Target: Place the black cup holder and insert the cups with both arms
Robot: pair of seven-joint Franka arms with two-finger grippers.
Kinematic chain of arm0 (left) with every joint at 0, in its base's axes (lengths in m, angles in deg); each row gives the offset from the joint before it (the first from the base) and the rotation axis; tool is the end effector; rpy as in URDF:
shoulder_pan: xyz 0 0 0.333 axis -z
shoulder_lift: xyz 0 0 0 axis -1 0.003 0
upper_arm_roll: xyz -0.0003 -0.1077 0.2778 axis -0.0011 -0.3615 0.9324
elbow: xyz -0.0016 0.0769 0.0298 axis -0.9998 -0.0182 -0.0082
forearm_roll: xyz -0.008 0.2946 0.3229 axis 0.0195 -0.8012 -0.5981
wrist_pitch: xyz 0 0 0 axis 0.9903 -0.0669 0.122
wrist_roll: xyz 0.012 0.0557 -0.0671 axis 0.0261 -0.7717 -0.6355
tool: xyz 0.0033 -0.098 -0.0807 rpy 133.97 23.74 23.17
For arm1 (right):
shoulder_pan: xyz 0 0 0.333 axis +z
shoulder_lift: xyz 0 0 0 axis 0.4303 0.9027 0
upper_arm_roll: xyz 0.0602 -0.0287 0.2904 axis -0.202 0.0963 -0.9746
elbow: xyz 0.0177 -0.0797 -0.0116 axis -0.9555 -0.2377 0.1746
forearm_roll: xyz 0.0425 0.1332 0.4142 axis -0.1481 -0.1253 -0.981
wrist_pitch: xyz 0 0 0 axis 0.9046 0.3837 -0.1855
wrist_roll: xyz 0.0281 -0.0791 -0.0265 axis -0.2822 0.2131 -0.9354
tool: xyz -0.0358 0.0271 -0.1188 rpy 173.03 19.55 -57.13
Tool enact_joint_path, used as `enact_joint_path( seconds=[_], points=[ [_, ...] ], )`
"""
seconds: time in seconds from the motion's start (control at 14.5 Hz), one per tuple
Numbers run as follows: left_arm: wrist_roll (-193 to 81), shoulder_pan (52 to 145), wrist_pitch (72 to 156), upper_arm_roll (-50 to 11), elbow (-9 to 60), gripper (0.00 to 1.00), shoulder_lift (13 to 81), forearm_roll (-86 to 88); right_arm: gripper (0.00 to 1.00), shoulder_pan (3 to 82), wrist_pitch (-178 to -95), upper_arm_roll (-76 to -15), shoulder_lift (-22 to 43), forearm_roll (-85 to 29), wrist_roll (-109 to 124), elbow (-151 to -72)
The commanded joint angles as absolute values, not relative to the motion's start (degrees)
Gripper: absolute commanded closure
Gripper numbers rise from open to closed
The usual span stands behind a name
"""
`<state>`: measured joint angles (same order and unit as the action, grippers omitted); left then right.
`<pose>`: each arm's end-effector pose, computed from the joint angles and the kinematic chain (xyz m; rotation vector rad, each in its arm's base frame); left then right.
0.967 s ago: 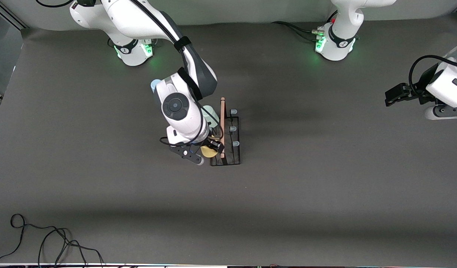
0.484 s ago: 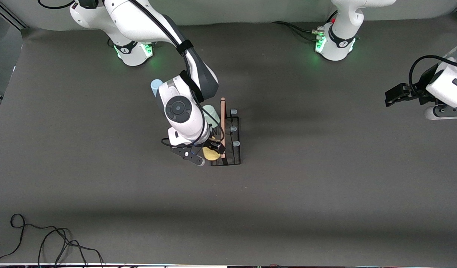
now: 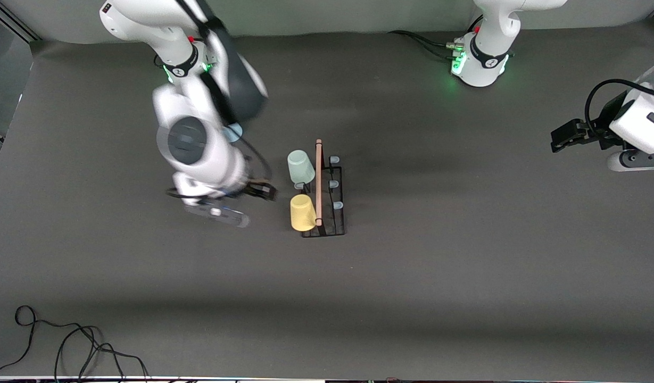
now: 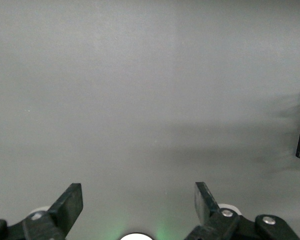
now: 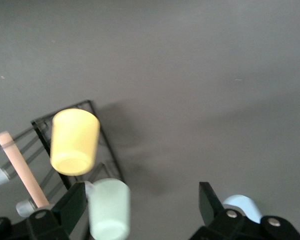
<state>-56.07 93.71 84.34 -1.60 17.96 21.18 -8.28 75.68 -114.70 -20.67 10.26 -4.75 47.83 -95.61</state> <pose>0.5892 -0.0428 0.5609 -3.1269 -0.0660 0.1437 0.6186 0.2976 0.4258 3.0583 -0.4364 -0.2366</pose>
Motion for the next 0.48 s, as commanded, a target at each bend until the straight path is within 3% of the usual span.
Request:
enact_joint_path(
  seconds=[0.0,0.14,0.41],
  points=[
    [-55.5,94.5,84.7,-1.0,18.2,0.0,20.8,-9.0,0.0,75.8,-105.7,-15.2,6.2,-2.5,38.8,-93.0],
    [-55.5,94.5,84.7,-1.0,18.2,0.0,20.8,-9.0,0.0,75.8,-100.6,-11.1,6.0,0.0,32.1,-90.0],
    [-55.5,94.5,86.4,-1.0,18.3,0.0,20.8,-9.0,0.0,75.7,-99.8,-6.2,4.7,0.1,29.3,-88.0]
  ],
)
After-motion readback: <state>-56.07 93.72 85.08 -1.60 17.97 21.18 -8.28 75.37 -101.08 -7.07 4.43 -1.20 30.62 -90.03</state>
